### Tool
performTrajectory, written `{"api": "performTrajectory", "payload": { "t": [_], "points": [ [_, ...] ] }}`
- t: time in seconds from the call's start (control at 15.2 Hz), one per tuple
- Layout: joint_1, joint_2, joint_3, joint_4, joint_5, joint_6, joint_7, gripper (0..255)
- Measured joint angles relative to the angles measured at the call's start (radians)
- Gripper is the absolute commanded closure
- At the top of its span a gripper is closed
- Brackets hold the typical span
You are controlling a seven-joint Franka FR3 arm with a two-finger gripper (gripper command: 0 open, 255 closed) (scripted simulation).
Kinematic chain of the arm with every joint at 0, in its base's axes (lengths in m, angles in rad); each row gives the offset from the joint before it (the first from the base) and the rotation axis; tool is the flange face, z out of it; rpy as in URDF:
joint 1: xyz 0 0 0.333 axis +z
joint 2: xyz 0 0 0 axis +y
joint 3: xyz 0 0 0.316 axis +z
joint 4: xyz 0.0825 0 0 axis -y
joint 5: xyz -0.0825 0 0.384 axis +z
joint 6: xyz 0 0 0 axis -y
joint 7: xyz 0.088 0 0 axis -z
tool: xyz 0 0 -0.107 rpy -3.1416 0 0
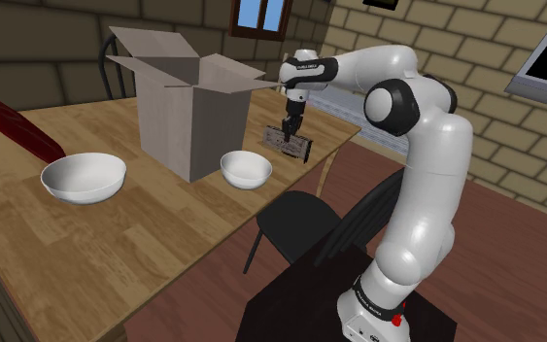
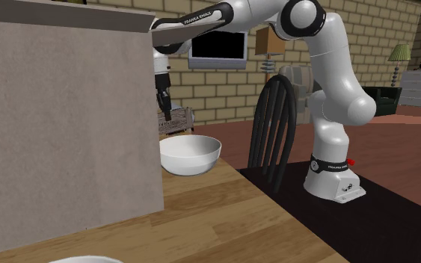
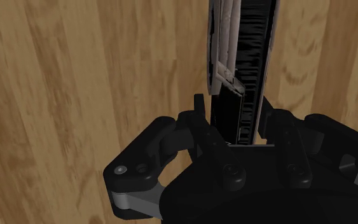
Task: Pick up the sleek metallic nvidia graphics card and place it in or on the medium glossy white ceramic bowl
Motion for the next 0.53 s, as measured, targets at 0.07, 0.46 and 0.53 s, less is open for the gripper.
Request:
{"api": "performTrajectory", "payload": {
  "t": [0.07, 0.46, 0.53],
  "points": [
    [0.0, 0.002, 0.0, 0.013, 0.0, -0.011, 0.0, 255],
    [-0.001, -0.009, -0.001, 0.079, -0.003, -0.088, 0.002, 255],
    [-0.002, -0.009, -0.002, 0.093, -0.003, -0.102, 0.002, 255]
  ]
}}
